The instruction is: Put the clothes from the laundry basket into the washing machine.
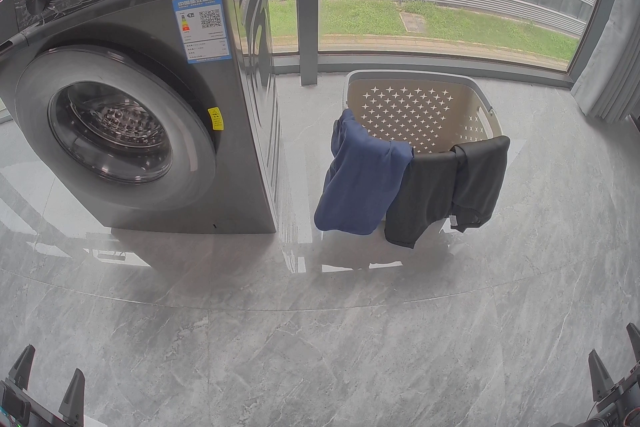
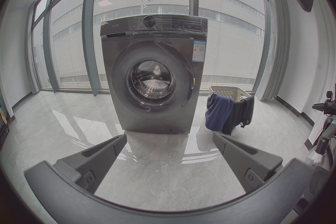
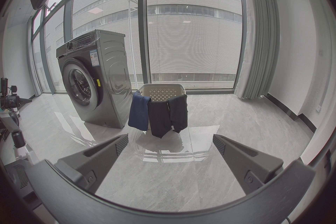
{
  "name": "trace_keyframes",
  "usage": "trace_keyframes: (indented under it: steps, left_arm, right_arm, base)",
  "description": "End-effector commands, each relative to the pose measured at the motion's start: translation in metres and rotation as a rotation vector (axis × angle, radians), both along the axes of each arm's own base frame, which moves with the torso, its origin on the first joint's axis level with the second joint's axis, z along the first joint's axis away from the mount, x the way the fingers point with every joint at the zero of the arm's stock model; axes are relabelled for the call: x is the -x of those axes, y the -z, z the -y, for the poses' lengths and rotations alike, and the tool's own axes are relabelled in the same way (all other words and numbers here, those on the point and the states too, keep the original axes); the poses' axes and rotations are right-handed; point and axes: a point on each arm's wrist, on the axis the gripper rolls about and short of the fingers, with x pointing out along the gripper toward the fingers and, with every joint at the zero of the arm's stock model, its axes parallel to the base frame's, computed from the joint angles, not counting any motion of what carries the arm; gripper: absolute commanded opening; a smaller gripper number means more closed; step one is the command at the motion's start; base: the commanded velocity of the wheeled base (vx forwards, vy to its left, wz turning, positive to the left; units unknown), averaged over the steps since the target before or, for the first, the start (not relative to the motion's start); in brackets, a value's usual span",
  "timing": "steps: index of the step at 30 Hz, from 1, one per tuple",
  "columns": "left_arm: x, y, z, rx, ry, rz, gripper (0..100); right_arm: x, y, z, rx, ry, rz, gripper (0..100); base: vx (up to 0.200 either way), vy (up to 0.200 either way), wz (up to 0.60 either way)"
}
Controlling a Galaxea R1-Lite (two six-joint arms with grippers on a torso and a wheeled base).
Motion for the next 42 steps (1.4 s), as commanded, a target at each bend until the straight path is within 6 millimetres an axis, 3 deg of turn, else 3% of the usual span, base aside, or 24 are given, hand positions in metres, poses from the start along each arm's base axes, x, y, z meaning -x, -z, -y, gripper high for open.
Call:
trace_keyframes:
  steps: [1, 7, 13, 33, 42]
  left_arm:
    - [-0.0001, 0.0048, 0.0, 0.0, 0.0, -0.001, 100]
    - [-0.0001, 0.0048, 0.0, 0.003, 0.0, -0.001, 100]
    - [-0.0001, 0.0048, 0.0, 0.003, 0.0, -0.001, 100]
    - [-0.0001, 0.0048, 0.0, 0.005, 0.0, -0.001, 100]
    - [-0.0001, 0.0048, 0.0, 0.005, 0.0, -0.001, 100]
  right_arm:
    - [-0.0001, 0.0053, 0.0, 0.001, 0.0, -0.002, 100]
    - [-0.0001, 0.0053, 0.0, -0.001, -0.001, -0.002, 100]
    - [-0.0001, 0.0053, 0.0, -0.001, -0.001, -0.002, 100]
    - [-0.0001, 0.0053, 0.0, 0.001, -0.003, -0.002, 100]
    - [-0.0001, 0.0053, 0.0, 0.001, -0.003, -0.002, 100]
  base:
    - [0.0, -0.2, 0.0]
    - [0.0, -0.2, 0.0]
    - [0.0, 0.0, 0.0]
    - [0.2, 0.0, 0.0]
    - [0.0, -0.044, 0.0]
